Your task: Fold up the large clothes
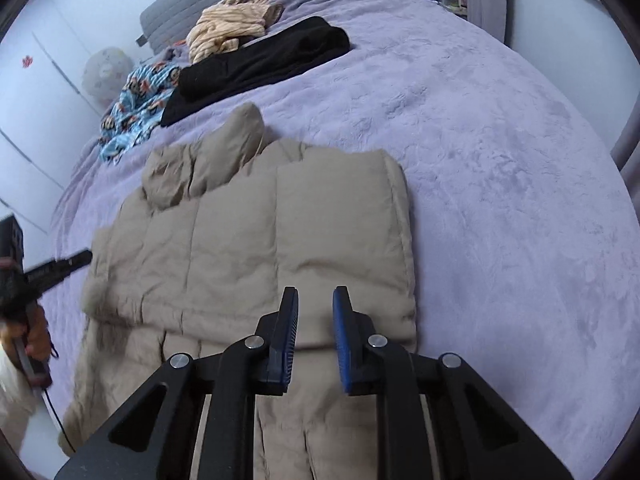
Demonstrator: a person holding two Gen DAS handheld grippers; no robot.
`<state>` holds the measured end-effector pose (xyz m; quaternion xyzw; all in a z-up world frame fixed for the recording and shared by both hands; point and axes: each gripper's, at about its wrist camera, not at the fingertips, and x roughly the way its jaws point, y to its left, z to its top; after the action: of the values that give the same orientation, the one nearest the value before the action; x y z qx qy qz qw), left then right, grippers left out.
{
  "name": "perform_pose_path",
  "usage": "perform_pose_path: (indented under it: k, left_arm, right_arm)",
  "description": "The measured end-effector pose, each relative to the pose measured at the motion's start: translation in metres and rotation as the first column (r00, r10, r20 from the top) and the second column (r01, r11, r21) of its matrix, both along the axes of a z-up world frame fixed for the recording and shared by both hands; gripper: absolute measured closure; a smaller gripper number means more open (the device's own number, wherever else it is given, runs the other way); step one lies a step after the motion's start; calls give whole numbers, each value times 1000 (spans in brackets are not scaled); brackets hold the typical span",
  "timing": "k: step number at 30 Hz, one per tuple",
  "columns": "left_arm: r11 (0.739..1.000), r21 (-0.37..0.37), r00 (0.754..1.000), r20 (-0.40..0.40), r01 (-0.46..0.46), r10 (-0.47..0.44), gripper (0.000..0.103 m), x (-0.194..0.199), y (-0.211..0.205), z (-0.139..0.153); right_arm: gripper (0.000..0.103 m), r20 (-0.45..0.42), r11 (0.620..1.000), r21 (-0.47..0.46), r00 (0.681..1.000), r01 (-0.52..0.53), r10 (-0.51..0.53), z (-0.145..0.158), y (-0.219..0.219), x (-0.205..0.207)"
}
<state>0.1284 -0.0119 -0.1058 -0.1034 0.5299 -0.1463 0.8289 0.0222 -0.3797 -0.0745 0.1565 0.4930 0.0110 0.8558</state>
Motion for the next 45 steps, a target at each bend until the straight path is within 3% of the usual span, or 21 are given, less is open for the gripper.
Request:
perform_pose_path:
  k: [3,7,10,13,16,19,23,25,27,32,40,45]
  left_arm:
    - [996,89,1000,-22,-7,9,88,8,-16,-29]
    - [997,79,1000,-19,11,-10,88,8,-19,-53]
    - [994,102,999,-10,33,-32,88,9,-23,-54]
    - [991,129,999,-20,28,-26,88,8,-21,-49]
    - [982,191,1000,-23,8,-4,88,4,-16,-39]
    - [985,174,999,-32,1,5,88,-2,-6,-30]
    - [990,138,1000,-23,-2,5,88,-15,-1,-20]
    - [987,158,999,-42,12,-6,88,-22,-5,-27]
    - [978,209,998,-62,26,-13,88,-29,-10,-40]
    - [969,243,998,-58,37,-24,88,-42,-12,-51]
    - [963,269,998,-69,17,2,88,-49,-10,-32]
    - [961,276,997,-69,-2,22,88,-54,-9,-23]
  right_arm:
    - [84,-1,1000,-1,1000,7,-7,-16,-3,37]
    - [88,-83,997,-59,995,42,-47,-65,-10,58]
    - [88,-71,993,-78,993,92,-98,-82,-20,51]
    - [88,-66,991,-71,990,116,-121,-80,-25,48]
    - [88,-67,986,-122,990,113,-122,-69,-23,43]
    - [83,-79,977,-184,989,110,-126,-63,-21,34]
    - [82,-95,981,-142,984,135,-149,-53,-22,12]
    - [80,-86,981,-151,987,125,-139,-49,-17,4]
    - [75,-88,978,-176,988,108,-125,-51,-12,0]
    - [59,-104,971,-227,989,80,-106,-68,-13,-1]
    - [55,-111,978,-166,983,126,-145,-47,-22,-9]
    - [47,-114,985,-101,982,137,-148,-32,-16,-24]
